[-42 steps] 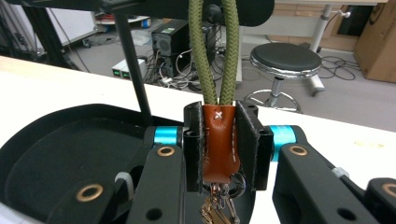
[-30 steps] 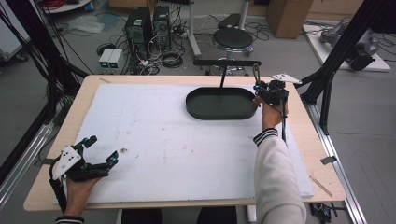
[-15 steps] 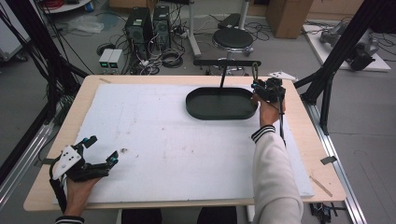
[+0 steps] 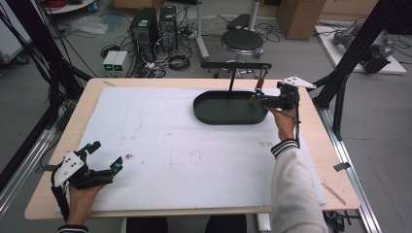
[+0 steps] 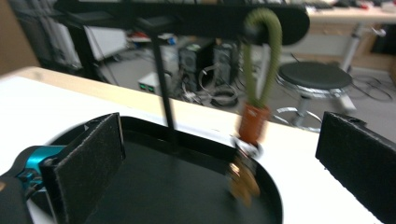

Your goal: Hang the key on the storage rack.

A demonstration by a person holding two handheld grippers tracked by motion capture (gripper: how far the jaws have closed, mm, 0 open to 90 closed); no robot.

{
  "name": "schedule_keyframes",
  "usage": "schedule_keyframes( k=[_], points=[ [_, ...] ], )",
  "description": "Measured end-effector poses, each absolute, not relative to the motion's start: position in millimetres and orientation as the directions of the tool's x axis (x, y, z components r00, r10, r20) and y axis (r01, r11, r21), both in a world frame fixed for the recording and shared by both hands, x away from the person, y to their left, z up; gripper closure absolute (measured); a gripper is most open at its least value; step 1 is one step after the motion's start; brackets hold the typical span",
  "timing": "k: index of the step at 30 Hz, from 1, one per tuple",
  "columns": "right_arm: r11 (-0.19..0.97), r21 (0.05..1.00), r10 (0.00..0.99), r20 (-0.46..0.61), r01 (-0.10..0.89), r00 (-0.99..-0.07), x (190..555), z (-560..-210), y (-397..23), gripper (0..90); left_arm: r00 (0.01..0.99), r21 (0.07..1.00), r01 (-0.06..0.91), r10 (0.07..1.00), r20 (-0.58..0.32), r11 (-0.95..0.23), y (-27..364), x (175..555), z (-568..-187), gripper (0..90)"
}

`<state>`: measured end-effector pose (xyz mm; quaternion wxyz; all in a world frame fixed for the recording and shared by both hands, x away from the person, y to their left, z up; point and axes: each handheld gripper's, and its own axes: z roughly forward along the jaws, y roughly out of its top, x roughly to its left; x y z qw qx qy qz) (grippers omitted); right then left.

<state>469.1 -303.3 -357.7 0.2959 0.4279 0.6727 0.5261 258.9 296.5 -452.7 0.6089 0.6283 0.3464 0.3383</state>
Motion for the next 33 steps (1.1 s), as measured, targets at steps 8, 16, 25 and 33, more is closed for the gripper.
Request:
schedule_keyframes(
  k=[8,16,25,33],
  points=[
    [0.09,0.983,0.828,0.014,0.158,-0.56,395.4,-353.0,-308.6,0.3,0.531,1.0,0.021,0.847,0.005,-0.019,296.5,258.6,-452.7,1.7],
    [0.043,0.999,0.776,-0.028,0.008,-0.63,332.5,-380.8,-315.7,0.3,0.533,0.999,0.036,0.846,0.009,-0.034,295.5,260.3,-452.1,1.7],
    [0.042,0.999,0.779,-0.031,0.003,-0.627,306.4,-418.9,-319.9,0.3,0.532,0.999,0.037,0.847,0.008,-0.033,294.8,259.9,-452.2,1.7],
    [0.015,1.0,0.774,0.001,0.019,-0.634,293.6,-442.3,-322.0,0.3,0.533,0.999,0.027,0.846,0.014,-0.033,295.5,259.2,-452.4,1.7]
  ],
)
